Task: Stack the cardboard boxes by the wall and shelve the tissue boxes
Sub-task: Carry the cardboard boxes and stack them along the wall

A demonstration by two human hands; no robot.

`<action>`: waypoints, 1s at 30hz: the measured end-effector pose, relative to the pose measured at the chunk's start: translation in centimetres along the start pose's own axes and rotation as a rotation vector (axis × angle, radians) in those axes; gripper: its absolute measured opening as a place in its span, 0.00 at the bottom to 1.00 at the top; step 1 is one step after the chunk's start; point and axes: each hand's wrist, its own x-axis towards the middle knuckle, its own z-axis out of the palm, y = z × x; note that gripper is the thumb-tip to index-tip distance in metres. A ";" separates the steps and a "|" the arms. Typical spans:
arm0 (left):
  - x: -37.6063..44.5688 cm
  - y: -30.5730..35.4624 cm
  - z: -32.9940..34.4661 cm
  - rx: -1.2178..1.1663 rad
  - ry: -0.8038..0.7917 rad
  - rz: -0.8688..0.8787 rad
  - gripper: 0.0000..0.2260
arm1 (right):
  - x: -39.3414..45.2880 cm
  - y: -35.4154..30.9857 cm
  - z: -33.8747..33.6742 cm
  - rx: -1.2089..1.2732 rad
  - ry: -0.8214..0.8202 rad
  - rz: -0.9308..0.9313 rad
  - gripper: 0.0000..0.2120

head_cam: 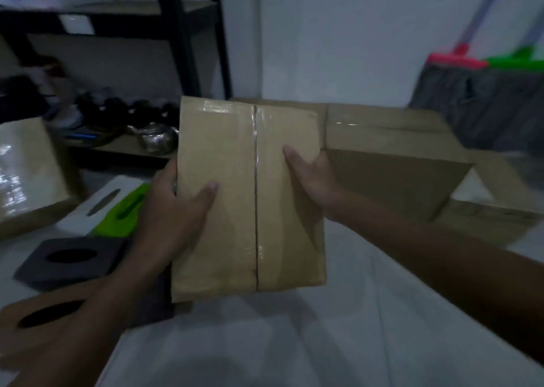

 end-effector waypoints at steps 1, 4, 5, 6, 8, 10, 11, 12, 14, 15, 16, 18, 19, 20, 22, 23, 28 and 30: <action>0.2 0.8 2.5 -0.040 -0.019 -0.018 0.22 | 0.8 0.3 -2.7 -0.017 -0.013 0.007 0.25; -0.5 3.4 10.8 -0.105 -0.117 -0.093 0.20 | 1.9 2.5 -11.6 -0.062 -0.057 0.047 0.33; -1.0 4.1 12.9 -0.114 -0.154 -0.114 0.21 | 2.0 3.4 -13.8 -0.066 -0.042 0.058 0.39; -1.6 4.7 15.3 -0.120 -0.198 -0.126 0.21 | 2.0 4.7 -16.3 -0.077 0.006 0.081 0.44; -3.4 6.4 21.7 -0.091 -0.269 -0.119 0.21 | 1.4 7.5 -22.4 -0.123 0.146 0.130 0.47; -5.4 7.7 27.1 -0.083 -0.321 -0.126 0.22 | 0.4 10.6 -27.0 -0.217 0.291 0.199 0.46; -6.6 8.2 29.9 -0.083 -0.352 -0.136 0.22 | -0.4 12.0 -29.3 -0.250 0.359 0.237 0.45; -8.0 8.7 32.6 -0.076 -0.383 -0.148 0.23 | -1.0 13.6 -31.6 -0.274 0.418 0.272 0.45; -10.9 9.6 37.8 -0.073 -0.457 -0.171 0.24 | -2.7 16.5 -36.1 -0.343 0.508 0.332 0.45; -12.4 10.1 40.1 -0.073 -0.496 -0.179 0.24 | -3.5 18.0 -38.3 -0.376 0.539 0.365 0.45; -14.0 10.5 42.8 -0.072 -0.533 -0.188 0.24 | -4.3 19.6 -40.7 -0.400 0.570 0.410 0.45; -16.5 10.9 46.5 -0.095 -0.575 -0.199 0.24 | -5.6 21.9 -44.0 -0.439 0.613 0.465 0.44; -17.7 11.2 48.5 -0.102 -0.591 -0.190 0.24 | -6.1 23.2 -45.5 -0.461 0.638 0.494 0.43; -18.9 11.4 50.4 -0.093 -0.597 -0.172 0.23 | -6.5 24.3 -47.0 -0.488 0.658 0.531 0.43; -20.5 11.8 53.6 -0.058 -0.589 -0.141 0.24 | -7.1 25.8 -49.2 -0.560 0.664 0.591 0.44; -21.1 12.1 55.0 -0.040 -0.597 -0.123 0.25 | -7.4 26.4 -50.2 -0.588 0.660 0.602 0.44; -22.1 12.7 57.0 0.101 -0.766 0.142 0.24 | -11.4 27.3 -52.0 -0.867 0.500 0.308 0.25; -22.6 11.9 55.2 0.202 -0.834 0.350 0.24 | -14.4 27.2 -49.4 -0.927 0.448 0.214 0.27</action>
